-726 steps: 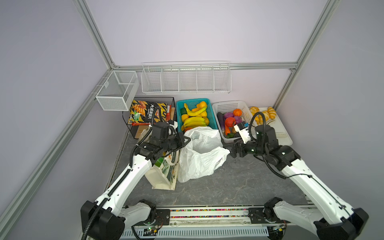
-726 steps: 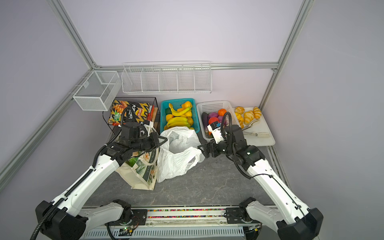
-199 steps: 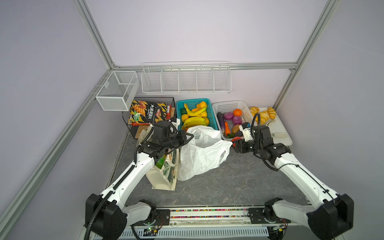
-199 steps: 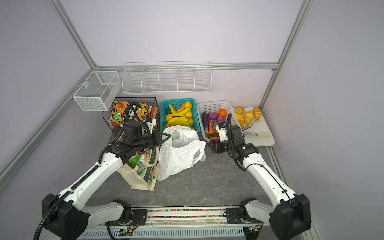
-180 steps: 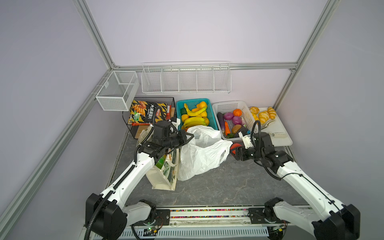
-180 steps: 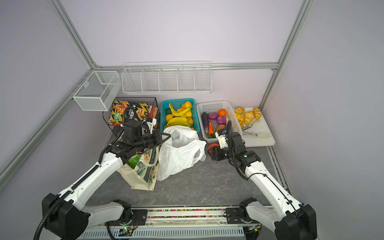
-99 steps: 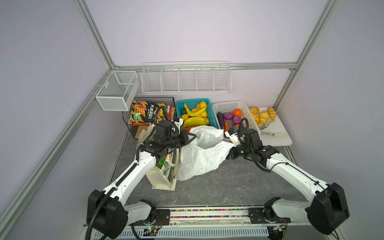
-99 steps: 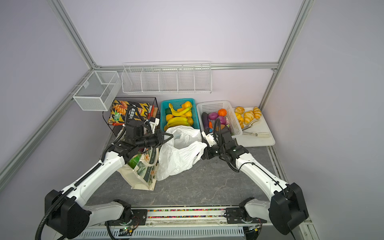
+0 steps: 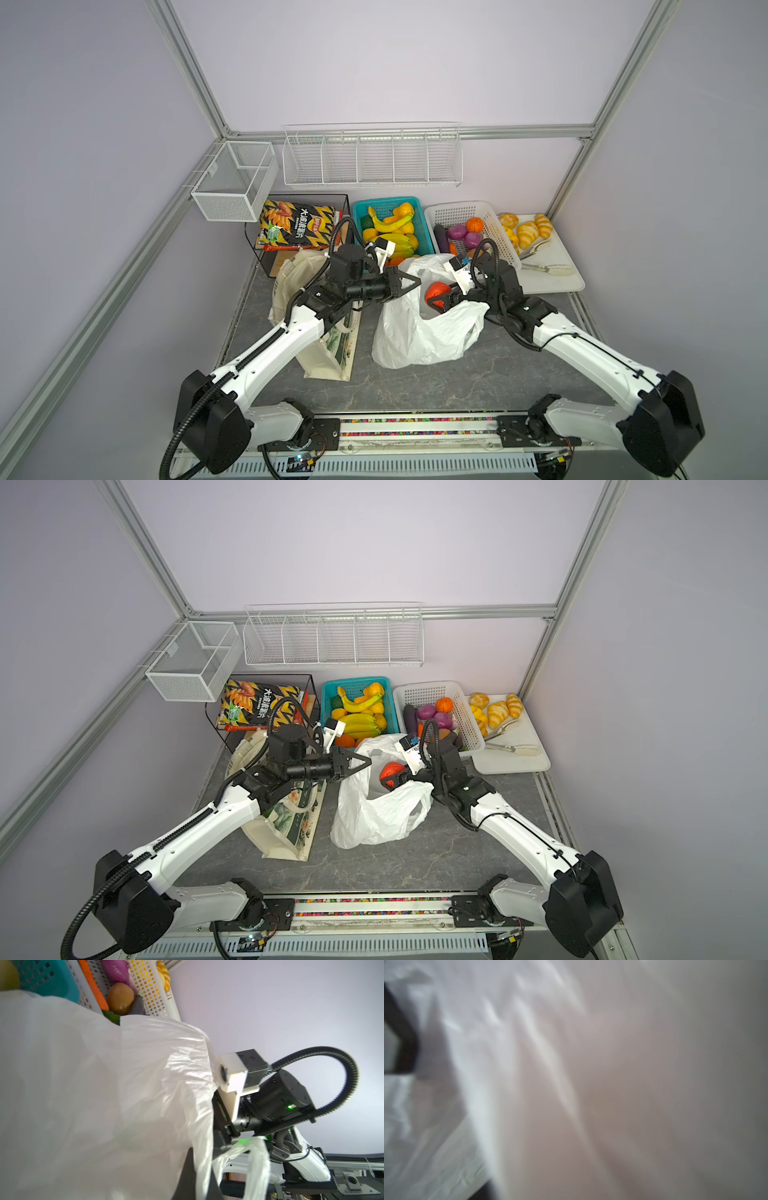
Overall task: Place the mixed food into the grocery bags and tie them
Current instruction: 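Lower the red tomato into the white bag held by the left gripper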
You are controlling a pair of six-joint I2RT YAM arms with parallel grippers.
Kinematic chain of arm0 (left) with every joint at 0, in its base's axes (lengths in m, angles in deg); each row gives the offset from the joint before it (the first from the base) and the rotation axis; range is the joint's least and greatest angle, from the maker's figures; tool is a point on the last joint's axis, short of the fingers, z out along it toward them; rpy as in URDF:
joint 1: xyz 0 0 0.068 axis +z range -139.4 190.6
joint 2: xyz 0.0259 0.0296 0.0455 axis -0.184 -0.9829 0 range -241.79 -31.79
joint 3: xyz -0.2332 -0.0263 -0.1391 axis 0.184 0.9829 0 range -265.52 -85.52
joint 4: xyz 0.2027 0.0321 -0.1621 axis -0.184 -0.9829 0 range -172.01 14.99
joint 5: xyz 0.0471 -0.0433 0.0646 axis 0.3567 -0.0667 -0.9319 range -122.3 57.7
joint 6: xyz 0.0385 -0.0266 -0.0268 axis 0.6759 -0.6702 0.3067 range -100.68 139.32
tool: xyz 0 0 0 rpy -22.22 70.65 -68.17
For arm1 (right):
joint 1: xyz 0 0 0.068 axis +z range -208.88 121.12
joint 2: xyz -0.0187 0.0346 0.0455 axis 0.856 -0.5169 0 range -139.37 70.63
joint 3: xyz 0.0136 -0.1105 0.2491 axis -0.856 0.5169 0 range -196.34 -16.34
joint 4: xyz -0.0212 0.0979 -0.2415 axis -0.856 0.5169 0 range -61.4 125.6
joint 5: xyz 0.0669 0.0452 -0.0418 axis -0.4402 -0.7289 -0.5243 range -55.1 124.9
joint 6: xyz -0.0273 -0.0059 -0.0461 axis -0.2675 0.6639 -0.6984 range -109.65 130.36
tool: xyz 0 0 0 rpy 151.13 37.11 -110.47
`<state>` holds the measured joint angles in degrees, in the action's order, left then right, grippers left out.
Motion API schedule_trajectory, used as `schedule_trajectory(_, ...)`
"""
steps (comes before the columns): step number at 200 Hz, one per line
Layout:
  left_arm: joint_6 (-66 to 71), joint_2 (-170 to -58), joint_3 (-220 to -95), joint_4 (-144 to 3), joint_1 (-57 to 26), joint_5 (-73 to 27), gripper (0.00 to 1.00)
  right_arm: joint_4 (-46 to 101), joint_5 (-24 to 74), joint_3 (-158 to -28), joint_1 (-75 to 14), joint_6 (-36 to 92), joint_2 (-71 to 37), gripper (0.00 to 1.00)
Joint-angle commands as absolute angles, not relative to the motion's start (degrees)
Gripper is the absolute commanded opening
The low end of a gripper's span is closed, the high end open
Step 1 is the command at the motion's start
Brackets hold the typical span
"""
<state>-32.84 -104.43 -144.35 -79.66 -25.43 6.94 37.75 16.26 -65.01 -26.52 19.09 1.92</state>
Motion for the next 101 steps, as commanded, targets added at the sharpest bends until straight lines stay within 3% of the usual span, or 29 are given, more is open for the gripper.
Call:
schedule_trajectory(1,-38.20,-104.56,-142.73,-72.94,-25.31,9.16,0.00,39.48,25.54,-61.40,-26.54,17.27,3.07,0.61)
schedule_trajectory(47,-39.60,-107.21,-141.03,-70.63,-25.22,10.83,0.00,37.06,22.36,-61.44,-24.25,18.52,-0.59,0.68)
schedule_trajectory(101,-39.40,-107.30,-139.98,-70.53,-23.80,11.62,0.00,40.81,22.41,-65.29,-23.67,20.74,-2.64,0.90)
